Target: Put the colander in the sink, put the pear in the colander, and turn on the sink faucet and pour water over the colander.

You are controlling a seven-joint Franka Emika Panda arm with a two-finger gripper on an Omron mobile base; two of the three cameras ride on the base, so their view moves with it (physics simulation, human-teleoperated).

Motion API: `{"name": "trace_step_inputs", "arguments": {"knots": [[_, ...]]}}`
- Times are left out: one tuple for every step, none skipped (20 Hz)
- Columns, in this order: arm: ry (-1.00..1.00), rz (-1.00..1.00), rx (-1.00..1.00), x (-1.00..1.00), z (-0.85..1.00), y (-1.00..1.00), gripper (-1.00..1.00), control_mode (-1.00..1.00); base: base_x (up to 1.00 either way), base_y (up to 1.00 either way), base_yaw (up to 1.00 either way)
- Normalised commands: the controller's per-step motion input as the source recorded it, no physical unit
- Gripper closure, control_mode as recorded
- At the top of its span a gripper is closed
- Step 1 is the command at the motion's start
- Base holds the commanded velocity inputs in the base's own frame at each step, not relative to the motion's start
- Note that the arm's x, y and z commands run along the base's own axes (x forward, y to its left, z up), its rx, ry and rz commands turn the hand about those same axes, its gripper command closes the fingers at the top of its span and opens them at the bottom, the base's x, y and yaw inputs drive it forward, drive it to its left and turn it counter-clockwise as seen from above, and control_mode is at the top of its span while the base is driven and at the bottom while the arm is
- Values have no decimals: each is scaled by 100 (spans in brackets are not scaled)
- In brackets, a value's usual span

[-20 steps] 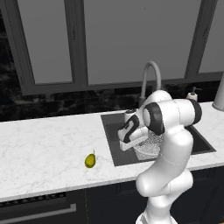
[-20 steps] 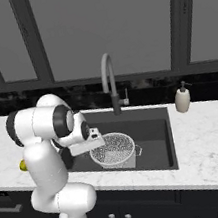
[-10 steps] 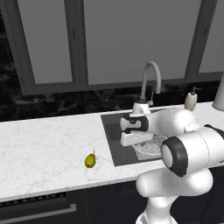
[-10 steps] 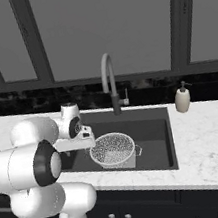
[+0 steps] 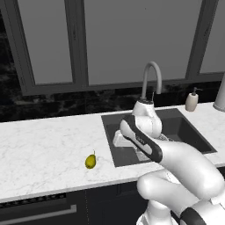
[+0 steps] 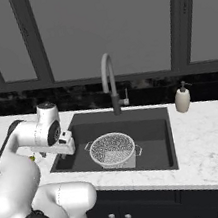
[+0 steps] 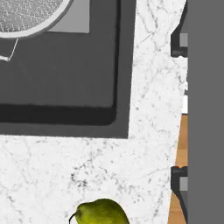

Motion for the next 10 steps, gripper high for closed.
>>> {"name": "trace_step_inputs", "arguments": {"knots": [[0, -25, 0, -21, 100, 42, -100, -100, 0, 0, 0], [0, -23, 0, -26, 100, 54, -100, -100, 0, 0, 0], [0, -22, 0, -48, 79, 66, -100, -100, 0, 0, 0], [-1, -22, 0, -56, 68, 72, -100, -100, 0, 0, 0], [0, -23, 0, -58, 49, 85, -100, -100, 0, 0, 0], [0, -23, 0, -48, 46, 88, -100, -100, 0, 0, 0], [-1, -19, -1, -24, 40, 93, -100, -100, 0, 0, 0], [-6, -12, -5, -6, 29, 98, -100, -100, 0, 0, 0], [-8, -5, -6, 0, 16, 97, -100, -100, 0, 0, 0], [-4, -3, -3, 0, 9, 86, -100, -100, 0, 0, 0]]}}
